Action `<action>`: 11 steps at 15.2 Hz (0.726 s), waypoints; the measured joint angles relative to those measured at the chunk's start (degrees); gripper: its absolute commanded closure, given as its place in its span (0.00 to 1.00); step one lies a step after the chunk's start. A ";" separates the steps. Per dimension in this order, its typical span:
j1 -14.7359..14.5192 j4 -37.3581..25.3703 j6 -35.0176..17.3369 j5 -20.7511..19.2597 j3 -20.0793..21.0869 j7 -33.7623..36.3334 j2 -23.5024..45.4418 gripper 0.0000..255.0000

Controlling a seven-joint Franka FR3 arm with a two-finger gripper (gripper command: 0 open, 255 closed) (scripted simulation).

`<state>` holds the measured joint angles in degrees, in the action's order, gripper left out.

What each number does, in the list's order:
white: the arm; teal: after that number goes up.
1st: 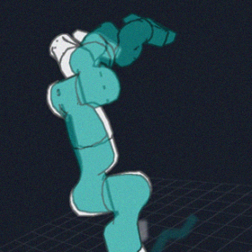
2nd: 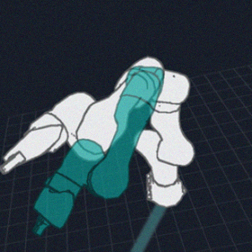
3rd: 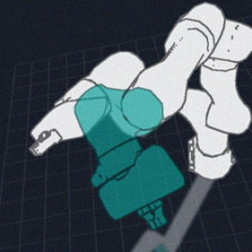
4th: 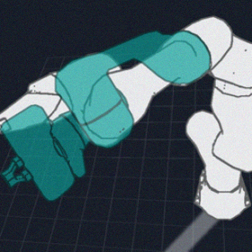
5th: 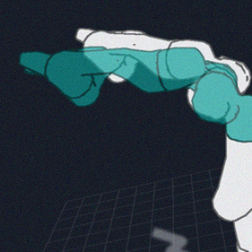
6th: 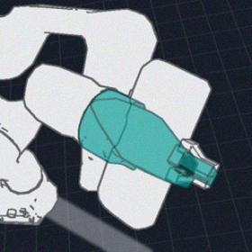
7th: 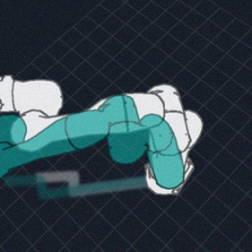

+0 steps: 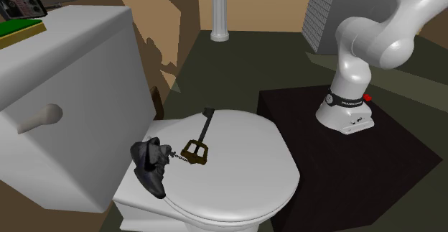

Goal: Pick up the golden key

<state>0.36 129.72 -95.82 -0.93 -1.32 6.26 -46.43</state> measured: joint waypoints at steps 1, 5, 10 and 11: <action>0.00 0.00 0.00 0.00 0.00 0.00 0.00 0.00; -1.78 4.45 -5.47 -1.08 -1.58 -5.55 1.16 0.00; -4.58 10.28 -15.55 -2.87 -4.64 -15.01 5.54 0.00; -5.21 11.41 -17.77 -3.14 -5.09 -16.72 6.70 0.00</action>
<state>-4.85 141.13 -113.60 -4.07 -6.41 -10.47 -39.74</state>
